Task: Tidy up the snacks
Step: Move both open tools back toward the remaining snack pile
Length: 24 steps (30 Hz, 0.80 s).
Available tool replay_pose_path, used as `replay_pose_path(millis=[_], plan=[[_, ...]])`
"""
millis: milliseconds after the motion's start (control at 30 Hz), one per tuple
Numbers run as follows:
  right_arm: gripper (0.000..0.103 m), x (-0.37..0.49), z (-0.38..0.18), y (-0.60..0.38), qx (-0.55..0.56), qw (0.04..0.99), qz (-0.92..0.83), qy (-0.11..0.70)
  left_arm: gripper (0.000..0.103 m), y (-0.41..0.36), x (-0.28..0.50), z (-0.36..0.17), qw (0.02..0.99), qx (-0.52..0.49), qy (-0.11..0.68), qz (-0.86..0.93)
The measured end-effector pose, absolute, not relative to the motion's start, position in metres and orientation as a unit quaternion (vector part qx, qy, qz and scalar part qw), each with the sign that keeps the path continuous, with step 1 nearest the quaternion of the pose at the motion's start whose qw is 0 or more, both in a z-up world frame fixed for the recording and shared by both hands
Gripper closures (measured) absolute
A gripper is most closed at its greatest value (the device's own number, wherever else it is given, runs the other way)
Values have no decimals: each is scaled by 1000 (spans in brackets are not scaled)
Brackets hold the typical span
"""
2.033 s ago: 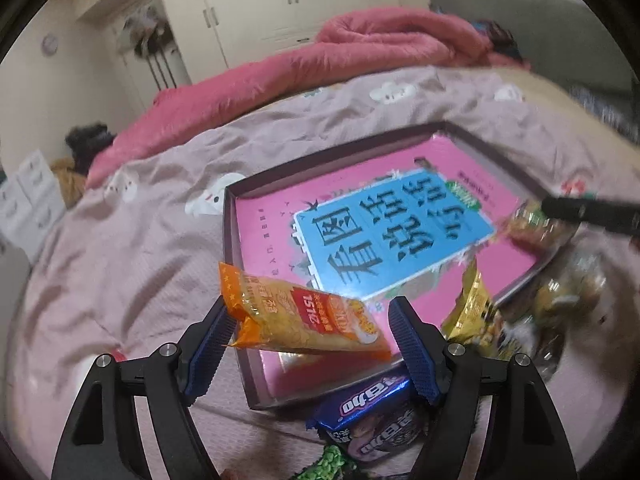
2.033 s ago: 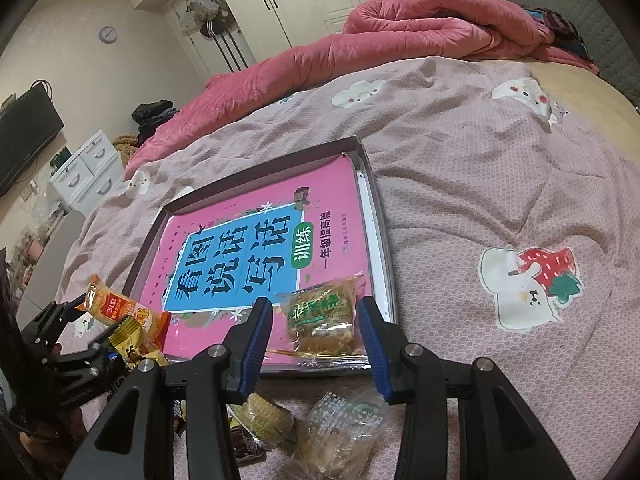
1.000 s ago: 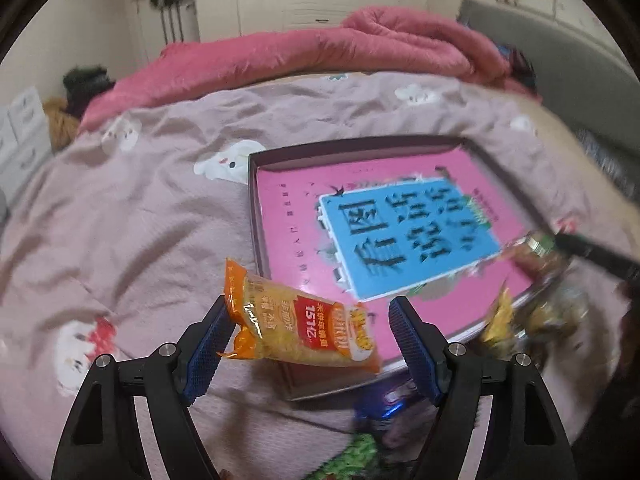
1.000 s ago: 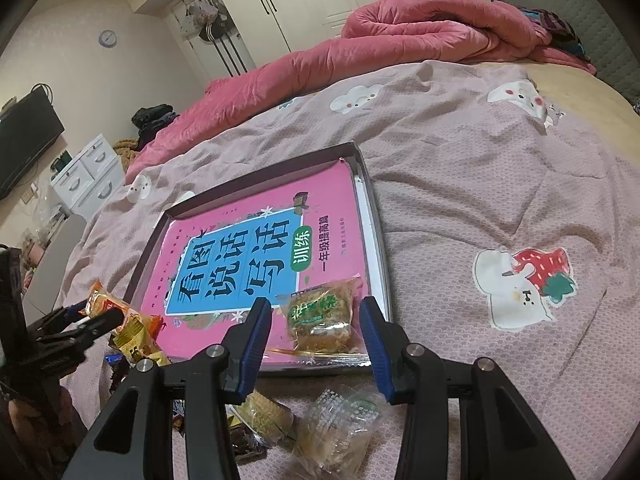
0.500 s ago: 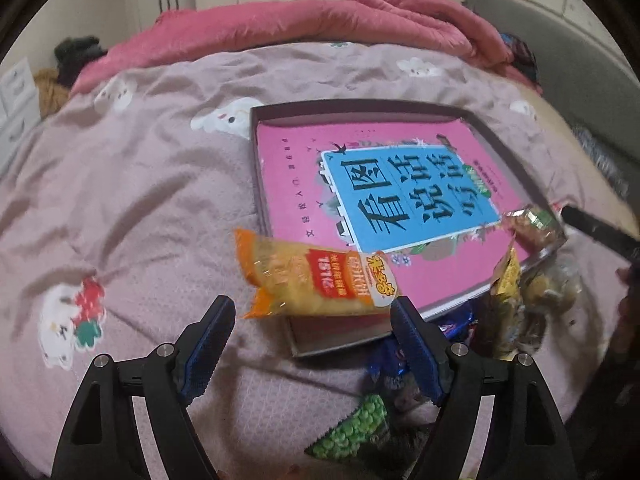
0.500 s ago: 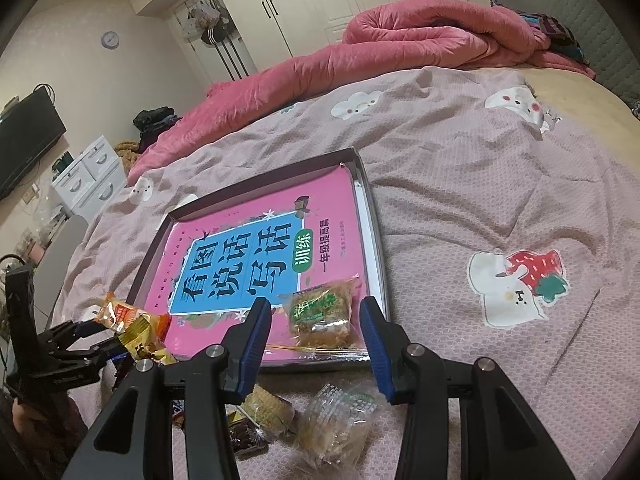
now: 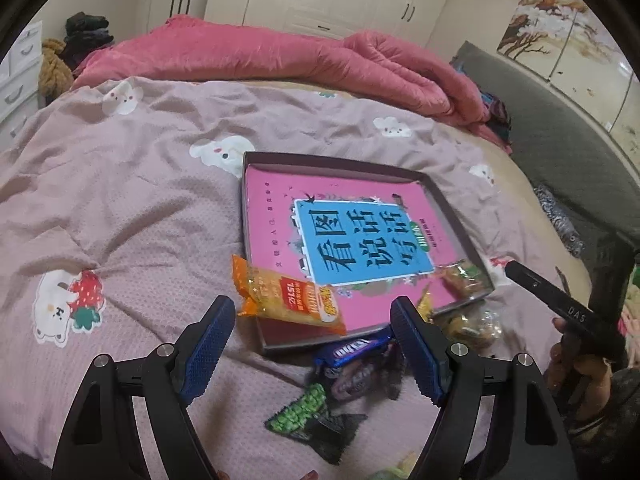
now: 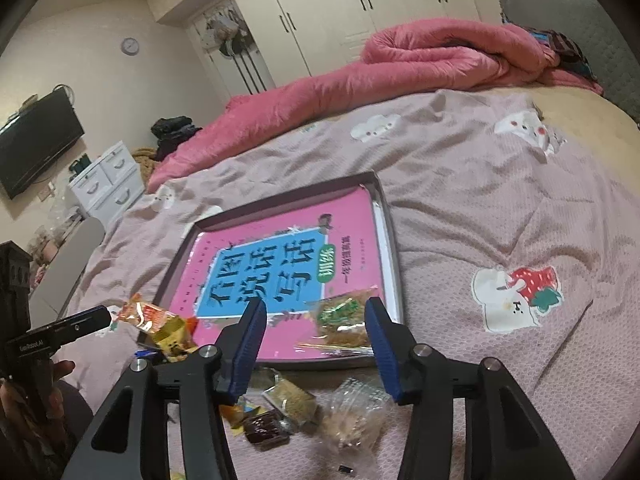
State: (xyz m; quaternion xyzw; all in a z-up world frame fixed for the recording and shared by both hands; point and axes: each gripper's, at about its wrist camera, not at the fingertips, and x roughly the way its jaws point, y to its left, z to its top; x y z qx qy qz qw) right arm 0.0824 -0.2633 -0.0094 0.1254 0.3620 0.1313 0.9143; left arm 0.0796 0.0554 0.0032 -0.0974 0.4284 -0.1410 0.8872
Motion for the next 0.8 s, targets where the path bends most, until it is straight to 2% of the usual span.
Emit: replay_pose_path(millis=[100,500,800], plan=[[48,76,-4,-259,119,917,142,353,22,53,70,7,887,-92,427,-149],[46,57,9,-260,122,919,148,345,22,12,30,1,854,-41,462,-237],[44,46,3,-279,130,906,126,382,22,-22,9,-17,820,33,497,-281]])
